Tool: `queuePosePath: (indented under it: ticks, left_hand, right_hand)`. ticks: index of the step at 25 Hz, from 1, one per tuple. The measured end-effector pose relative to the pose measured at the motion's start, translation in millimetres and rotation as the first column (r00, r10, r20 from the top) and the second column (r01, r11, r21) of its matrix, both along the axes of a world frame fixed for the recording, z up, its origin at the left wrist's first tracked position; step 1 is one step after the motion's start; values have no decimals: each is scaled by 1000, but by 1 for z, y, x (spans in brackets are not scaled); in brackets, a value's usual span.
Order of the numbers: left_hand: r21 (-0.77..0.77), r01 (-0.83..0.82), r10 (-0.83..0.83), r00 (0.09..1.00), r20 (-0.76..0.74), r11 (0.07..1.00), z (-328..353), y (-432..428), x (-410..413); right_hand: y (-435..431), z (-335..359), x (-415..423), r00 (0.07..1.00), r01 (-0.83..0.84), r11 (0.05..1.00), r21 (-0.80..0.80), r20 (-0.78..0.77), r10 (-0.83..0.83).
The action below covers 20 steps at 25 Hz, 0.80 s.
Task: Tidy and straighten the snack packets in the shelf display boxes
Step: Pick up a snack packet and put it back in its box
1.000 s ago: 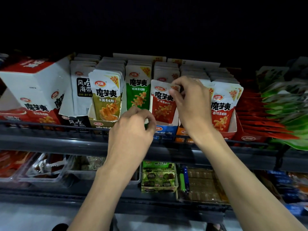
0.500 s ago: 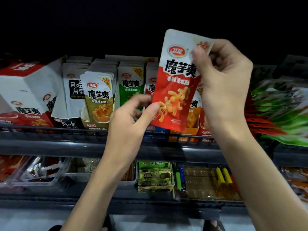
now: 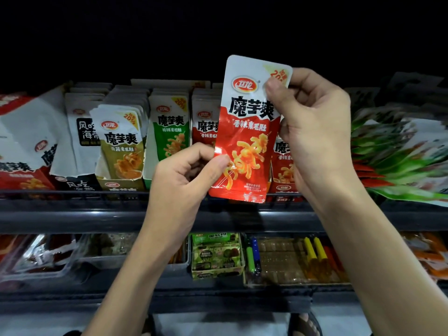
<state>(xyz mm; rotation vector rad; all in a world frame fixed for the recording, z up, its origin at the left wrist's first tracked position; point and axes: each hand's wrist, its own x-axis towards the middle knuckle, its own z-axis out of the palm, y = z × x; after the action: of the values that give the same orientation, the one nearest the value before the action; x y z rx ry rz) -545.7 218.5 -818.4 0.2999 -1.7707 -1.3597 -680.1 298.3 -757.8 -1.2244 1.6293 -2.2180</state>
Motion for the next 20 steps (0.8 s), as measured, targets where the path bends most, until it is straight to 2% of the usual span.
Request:
queuePosePath:
  ticks: [6, 12, 17, 20]
  left_hand:
    - [2, 6, -6, 1000, 0, 1000, -1, 4, -5]
    - [-18, -21, 22, 999, 30, 1000, -6, 5, -10]
    - [-237, -111, 139, 984, 106, 965, -14, 8, -21]
    - [-419, -158, 240, 959, 151, 894, -21, 7, -30]
  right_hand:
    - [4, -1, -6, 1000, 3, 1000, 11, 20, -3]
    - [13, 4, -9, 998, 61, 992, 110, 26, -64]
    - [19, 2, -18, 996, 77, 987, 143, -56, -70]
    - [25, 4, -34, 987, 153, 988, 36, -64, -150]
